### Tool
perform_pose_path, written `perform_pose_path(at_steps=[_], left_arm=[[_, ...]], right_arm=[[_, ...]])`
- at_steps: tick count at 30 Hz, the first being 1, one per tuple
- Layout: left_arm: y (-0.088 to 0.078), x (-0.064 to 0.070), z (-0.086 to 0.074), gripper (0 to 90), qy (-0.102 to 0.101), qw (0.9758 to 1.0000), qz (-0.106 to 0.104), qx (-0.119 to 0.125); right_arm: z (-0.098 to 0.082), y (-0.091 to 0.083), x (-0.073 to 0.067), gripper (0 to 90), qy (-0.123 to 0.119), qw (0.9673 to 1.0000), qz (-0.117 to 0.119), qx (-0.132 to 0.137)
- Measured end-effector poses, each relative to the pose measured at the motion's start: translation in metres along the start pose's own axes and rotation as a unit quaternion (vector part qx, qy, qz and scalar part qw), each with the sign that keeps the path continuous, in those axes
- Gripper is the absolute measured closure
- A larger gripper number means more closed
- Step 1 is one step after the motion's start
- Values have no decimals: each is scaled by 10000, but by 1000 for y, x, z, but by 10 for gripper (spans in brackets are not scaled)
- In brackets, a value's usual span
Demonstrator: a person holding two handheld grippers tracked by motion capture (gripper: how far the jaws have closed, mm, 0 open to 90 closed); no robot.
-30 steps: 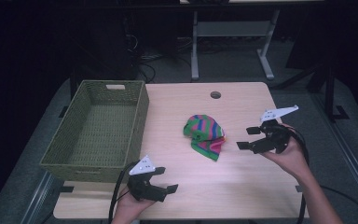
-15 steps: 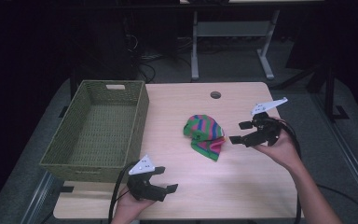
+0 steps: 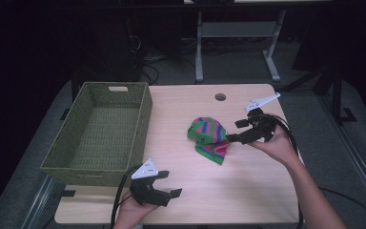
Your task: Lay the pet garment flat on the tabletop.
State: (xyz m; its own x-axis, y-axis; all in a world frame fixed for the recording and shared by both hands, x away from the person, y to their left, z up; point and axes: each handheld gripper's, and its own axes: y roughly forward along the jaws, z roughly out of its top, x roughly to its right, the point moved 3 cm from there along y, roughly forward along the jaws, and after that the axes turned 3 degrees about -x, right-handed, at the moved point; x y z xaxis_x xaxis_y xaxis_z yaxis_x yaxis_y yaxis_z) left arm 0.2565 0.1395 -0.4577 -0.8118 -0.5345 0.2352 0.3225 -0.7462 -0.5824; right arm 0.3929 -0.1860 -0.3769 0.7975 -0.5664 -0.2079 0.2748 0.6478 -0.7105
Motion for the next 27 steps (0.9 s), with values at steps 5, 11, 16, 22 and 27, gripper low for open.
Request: perform_pose_path(at_steps=[5,11,16,22,27], left_arm=[[-1,-1,0,168,-24,10000,-7,34],[-1,-2,0,168,-6,10000,-9,8],[0,-1,0,168,-14,10000,-29,16],[-1,-1,1,168,11,10000,-27,22],[0,0,1,168,-20,10000,-24,27]], right_arm=[[7,4,0,196,11,10000,55,38],[11,9,3,196,11,10000,83,-1],[15,12,9,194,95,9999,64,-2],[19,18,12,193,162,9998,104,-25],[21,24,15,194,190,9997,112,-72]])
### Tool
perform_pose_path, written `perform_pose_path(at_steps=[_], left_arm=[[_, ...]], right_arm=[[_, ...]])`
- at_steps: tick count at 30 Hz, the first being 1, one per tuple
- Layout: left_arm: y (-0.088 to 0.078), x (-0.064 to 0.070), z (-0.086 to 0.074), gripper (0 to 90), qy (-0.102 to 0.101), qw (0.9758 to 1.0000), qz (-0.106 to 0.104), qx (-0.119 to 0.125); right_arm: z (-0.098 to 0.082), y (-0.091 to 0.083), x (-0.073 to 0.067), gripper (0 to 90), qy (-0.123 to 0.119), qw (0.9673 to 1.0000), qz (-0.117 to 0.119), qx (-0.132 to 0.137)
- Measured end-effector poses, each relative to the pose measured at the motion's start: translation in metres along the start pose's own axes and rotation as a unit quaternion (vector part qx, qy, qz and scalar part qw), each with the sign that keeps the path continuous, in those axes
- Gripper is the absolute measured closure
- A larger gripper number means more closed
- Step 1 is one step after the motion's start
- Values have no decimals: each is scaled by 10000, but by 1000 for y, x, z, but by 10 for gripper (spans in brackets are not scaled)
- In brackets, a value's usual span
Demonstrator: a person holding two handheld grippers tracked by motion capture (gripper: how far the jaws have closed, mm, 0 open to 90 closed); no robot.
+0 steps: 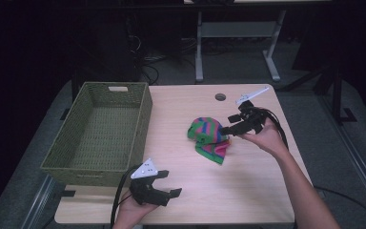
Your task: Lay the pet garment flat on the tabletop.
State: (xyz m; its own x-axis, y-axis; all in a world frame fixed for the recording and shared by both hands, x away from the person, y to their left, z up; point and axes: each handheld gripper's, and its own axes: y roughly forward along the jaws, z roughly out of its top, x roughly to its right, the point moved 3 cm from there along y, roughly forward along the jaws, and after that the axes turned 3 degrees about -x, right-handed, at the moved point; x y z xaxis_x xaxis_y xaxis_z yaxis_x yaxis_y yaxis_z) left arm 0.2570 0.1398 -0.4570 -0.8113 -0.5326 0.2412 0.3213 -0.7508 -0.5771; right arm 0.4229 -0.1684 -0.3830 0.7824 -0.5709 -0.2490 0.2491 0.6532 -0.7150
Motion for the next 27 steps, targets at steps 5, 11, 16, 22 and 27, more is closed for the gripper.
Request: perform_pose_path(at_steps=[5,11,16,22,27], left_arm=[[-1,-1,0,169,51,10000,5,-12],[0,-1,1,168,50,10000,-2,-14],[-1,-1,0,168,68,10000,-2,-13],[-2,-1,1,168,31,10000,-9,25],[-2,-1,1,169,22,10000,-23,19]], right_arm=[[3,7,2,197,48,10000,10,-8],[4,25,6,186,128,9998,39,-172],[5,37,10,187,203,9994,69,-255],[6,50,11,187,248,9990,82,-357],[4,56,15,187,274,9986,-2,-462]])
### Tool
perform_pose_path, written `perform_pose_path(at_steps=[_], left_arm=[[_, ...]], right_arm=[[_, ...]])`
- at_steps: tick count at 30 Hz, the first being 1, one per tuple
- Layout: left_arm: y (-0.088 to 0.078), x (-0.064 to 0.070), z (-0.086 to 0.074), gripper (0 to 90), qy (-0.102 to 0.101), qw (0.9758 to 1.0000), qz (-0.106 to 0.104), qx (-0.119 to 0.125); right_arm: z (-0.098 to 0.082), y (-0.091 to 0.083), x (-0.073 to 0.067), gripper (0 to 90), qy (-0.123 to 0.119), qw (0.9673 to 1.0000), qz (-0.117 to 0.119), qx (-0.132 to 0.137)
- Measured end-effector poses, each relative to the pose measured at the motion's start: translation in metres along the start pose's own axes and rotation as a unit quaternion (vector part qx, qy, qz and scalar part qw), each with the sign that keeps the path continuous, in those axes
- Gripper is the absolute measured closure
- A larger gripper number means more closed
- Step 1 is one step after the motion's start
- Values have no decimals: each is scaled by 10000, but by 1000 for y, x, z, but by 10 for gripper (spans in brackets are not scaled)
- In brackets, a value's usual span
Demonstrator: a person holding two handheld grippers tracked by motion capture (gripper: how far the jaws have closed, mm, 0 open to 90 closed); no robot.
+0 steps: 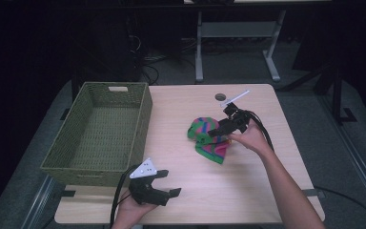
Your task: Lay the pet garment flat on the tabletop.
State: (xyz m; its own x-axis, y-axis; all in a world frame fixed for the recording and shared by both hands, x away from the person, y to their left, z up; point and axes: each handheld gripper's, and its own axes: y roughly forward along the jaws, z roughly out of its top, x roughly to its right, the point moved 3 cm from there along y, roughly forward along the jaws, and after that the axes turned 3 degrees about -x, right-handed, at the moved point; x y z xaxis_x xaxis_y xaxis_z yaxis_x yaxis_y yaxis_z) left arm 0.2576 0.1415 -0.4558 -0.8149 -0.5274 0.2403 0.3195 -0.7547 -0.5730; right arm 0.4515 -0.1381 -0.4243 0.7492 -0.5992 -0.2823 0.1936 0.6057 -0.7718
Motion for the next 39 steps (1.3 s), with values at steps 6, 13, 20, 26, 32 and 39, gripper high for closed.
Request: perform_pose_path(at_steps=[6,13,20,26,32,39], left_arm=[[0,0,0,168,11,10000,-7,6],[2,1,0,169,41,10000,-36,-41],[1,1,0,169,27,10000,-43,-20],[1,1,0,169,24,10000,-52,-26],[1,2,0,169,43,10000,-60,-21],[1,2,0,169,17,10000,-85,2]], right_arm=[[-1,4,5,189,122,9999,3,-26],[-2,12,6,196,153,9997,-101,-173],[-3,22,6,204,197,9993,-96,-294],[-4,33,4,212,172,9988,-200,-421],[-7,39,5,223,167,9978,-355,-526],[-12,53,3,241,97,9955,-607,-726]])
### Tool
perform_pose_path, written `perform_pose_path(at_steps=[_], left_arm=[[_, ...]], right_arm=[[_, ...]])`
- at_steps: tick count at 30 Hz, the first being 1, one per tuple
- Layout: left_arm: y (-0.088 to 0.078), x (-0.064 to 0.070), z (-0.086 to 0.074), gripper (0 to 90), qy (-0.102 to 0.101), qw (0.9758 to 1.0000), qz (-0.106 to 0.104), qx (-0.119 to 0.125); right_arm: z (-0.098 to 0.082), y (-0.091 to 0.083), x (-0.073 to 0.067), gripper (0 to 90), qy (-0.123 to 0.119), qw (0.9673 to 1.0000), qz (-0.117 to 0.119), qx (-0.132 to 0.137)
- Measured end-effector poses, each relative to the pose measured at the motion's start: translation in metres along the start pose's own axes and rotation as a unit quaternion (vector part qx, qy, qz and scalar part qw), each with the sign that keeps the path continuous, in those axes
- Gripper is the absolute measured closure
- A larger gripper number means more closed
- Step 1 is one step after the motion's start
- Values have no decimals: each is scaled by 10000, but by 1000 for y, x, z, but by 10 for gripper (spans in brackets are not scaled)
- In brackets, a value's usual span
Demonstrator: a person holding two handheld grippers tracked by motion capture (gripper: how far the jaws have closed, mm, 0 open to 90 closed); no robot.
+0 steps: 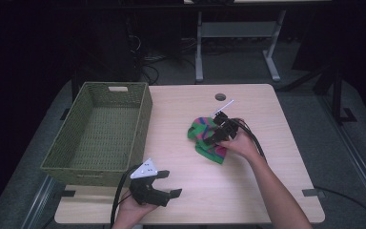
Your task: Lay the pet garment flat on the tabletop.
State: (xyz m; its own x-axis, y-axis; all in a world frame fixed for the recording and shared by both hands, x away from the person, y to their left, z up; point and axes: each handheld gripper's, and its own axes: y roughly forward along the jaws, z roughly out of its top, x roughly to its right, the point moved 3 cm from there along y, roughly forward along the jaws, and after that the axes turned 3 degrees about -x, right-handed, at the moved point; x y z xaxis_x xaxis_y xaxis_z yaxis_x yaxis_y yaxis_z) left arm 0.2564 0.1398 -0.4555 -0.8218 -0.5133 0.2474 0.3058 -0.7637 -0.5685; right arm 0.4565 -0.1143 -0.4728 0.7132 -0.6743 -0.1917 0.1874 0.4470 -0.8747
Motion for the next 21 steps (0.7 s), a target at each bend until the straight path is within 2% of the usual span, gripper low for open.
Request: perform_pose_path(at_steps=[8,17,21], left_arm=[[0,1,0,169,16,10000,-10,1],[2,2,0,169,49,10000,-20,-57],[2,2,0,169,19,10000,-19,-22]], right_arm=[[-2,5,-8,313,-201,9984,-527,-81],[-2,3,-9,448,-227,9979,-591,-127],[-2,2,-7,524,-161,9980,-600,-123]])
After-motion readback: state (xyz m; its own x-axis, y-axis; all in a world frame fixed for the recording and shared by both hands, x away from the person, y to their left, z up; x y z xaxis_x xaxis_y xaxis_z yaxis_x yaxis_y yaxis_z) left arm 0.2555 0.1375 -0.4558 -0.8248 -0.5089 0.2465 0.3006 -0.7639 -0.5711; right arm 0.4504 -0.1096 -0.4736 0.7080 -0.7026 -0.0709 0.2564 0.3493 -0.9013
